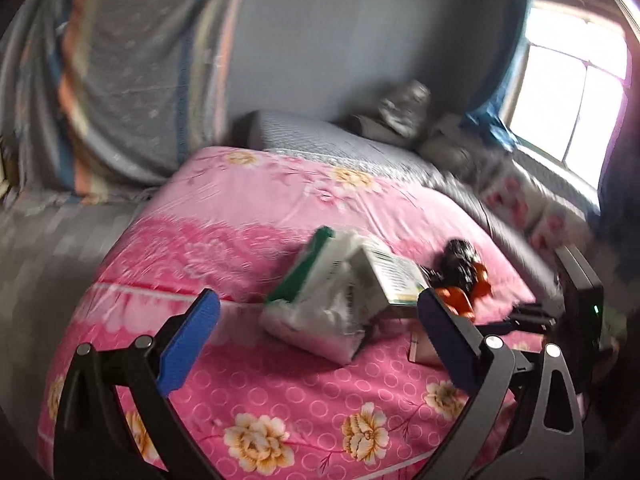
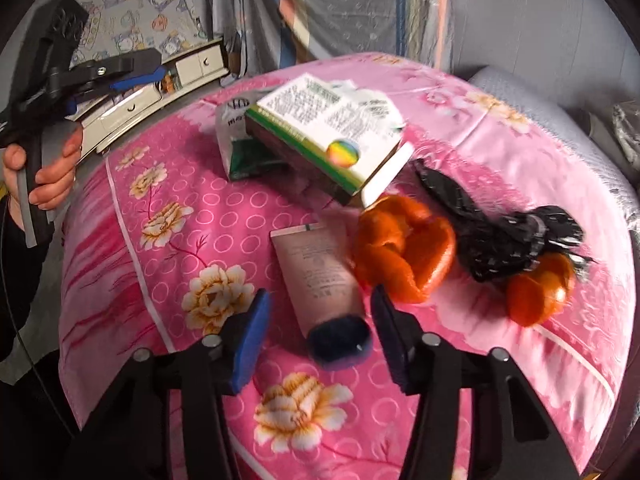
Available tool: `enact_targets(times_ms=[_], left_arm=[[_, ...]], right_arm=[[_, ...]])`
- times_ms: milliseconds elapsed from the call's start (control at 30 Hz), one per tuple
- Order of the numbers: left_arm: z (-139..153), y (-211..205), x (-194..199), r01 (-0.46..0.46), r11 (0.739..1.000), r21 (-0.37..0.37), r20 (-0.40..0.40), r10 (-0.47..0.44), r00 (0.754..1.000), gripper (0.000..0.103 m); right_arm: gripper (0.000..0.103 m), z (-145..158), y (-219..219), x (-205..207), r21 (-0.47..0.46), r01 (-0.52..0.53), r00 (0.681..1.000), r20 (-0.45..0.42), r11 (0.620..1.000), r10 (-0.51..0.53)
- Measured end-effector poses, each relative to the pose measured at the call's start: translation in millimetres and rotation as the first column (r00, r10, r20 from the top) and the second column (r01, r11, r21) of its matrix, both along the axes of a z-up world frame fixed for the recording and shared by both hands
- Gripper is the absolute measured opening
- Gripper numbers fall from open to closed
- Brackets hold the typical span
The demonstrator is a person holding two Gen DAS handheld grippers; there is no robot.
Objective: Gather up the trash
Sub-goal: 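Grasp the pink lotion tube by its blue cap with the right tool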
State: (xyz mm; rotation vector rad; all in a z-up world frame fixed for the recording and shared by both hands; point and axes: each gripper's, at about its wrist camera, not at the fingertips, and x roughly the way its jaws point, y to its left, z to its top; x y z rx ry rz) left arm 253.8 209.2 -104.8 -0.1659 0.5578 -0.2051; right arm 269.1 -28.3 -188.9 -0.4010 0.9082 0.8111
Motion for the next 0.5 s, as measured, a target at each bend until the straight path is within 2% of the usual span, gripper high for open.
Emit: enact_targets(times_ms=[67,300,400,500], left_arm=[[2,-13,3,0.030,0.999,0.045,0.022,-0.031,0.999,0.094],[6,-51,4,0.138,0.979,0.150,0.082,-0.151,0.985,0.094],[7,-68,6,0.192,0.966,0.171,0.070,-0.207,0.976,0.094],[5,-91,11,0.245,0.951,0.188,0.041,-0.257,0.966,0.094]], right_arm=[[0.039,-6,6,2,-0.027,0.001,1.000,0.000,1.000,-0.001],[0.038,1,-11,-5,0.073,0.008,0.999,-0.050,0.997,-0.005],[0.038,15,-45,-17,0.165,0.039,0.996,-0.092,0.985,-0.024],[0.038,30,-93,-28,0.262,0.126,0.988,-0.120,0.957,-0.097]])
